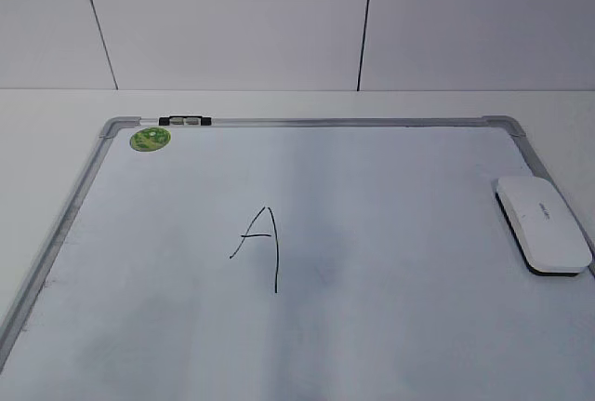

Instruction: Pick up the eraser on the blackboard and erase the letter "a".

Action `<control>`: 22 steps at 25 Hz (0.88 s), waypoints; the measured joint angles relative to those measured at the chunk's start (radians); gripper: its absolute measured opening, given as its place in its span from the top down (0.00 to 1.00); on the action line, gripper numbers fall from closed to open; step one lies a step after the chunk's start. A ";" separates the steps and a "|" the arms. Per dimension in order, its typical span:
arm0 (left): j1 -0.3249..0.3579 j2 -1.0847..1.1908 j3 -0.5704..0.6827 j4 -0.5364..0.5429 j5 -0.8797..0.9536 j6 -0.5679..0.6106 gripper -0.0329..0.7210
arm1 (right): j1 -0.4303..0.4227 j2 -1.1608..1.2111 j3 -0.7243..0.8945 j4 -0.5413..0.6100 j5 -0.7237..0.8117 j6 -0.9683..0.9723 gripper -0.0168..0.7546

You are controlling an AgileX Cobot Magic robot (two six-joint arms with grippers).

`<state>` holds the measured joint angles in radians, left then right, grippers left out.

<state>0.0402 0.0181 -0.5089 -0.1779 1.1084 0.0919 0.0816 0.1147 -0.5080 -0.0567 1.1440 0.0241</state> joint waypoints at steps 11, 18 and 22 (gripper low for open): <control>0.017 -0.001 0.000 0.000 0.000 0.000 0.63 | -0.082 -0.011 0.000 0.000 0.000 -0.002 0.21; 0.019 -0.007 0.000 0.000 0.000 0.000 0.63 | -0.083 -0.113 0.000 0.000 -0.002 -0.002 0.21; 0.019 -0.007 0.000 0.000 0.000 0.000 0.63 | -0.083 -0.129 0.000 0.000 -0.002 -0.002 0.21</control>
<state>0.0594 0.0106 -0.5089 -0.1779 1.1084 0.0919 -0.0012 -0.0146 -0.5080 -0.0567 1.1420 0.0223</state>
